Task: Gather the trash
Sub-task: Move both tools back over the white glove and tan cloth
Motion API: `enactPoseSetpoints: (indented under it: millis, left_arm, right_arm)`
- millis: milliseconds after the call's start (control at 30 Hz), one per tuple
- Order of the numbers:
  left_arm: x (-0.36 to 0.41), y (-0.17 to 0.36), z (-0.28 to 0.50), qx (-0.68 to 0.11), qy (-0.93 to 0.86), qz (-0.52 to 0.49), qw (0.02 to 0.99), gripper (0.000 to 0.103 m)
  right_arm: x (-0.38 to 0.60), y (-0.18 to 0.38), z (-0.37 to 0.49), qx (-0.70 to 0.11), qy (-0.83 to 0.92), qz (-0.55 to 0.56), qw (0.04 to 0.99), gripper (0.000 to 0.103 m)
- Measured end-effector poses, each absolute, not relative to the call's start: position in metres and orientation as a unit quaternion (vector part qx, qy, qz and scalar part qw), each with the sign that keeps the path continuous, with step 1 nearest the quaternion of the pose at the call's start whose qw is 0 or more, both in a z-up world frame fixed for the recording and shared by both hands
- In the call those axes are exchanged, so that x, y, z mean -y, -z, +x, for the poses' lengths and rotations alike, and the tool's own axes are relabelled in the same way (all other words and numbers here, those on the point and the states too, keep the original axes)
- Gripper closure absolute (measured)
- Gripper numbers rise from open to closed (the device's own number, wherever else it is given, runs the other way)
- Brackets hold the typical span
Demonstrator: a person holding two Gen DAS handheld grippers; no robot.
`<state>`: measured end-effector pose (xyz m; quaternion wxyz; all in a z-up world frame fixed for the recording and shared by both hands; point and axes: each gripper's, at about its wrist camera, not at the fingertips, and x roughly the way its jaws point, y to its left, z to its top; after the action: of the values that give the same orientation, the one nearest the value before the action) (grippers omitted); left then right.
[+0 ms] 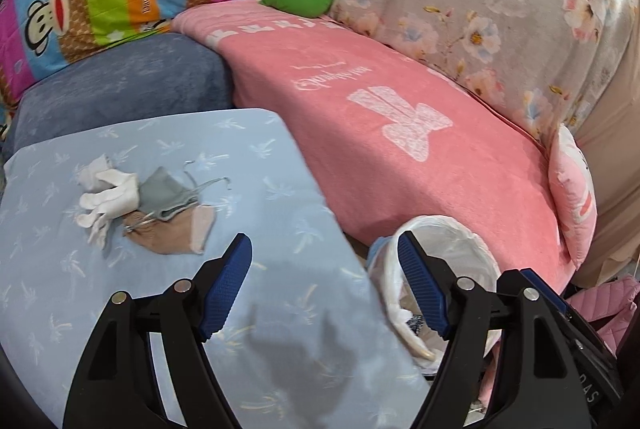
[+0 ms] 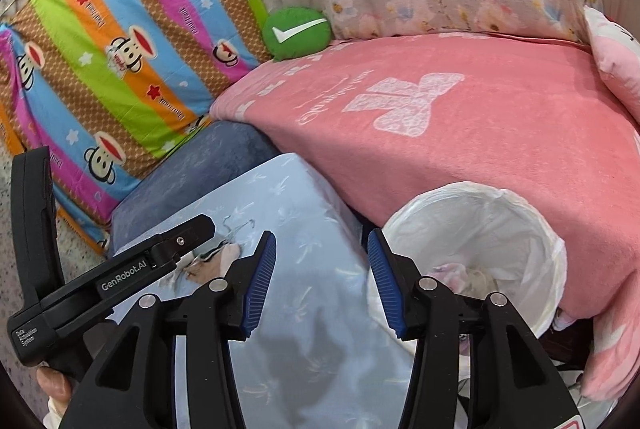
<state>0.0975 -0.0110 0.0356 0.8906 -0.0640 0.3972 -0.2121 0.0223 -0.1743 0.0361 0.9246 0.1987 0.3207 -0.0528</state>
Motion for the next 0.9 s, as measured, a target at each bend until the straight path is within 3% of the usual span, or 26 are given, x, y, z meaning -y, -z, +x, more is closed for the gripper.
enactPoseSetpoints:
  millis: [100, 467, 900]
  left_arm:
    - [-0.01, -0.032, 0.101, -0.397, 0.192, -0.071, 0.894, 0.026]
    - [-0.089, -0.009, 0.121, -0.4, 0.096, -0.061, 0.91, 0.017]
    - [-0.159, 0.04, 0.172, -0.44, 0.026, -0.067, 0.895, 0.015]
  right_arm:
    - [0.156, -0.034, 0.03, -0.327, 0.042, 0.19, 0.925, 0.049]
    - [0.083, -0.015, 0.074, -0.366, -0.009, 0.165, 0.916, 0.048]
    - [0.012, 0.045, 0.156, -0.426, -0.046, 0.144, 0.892, 0.048]
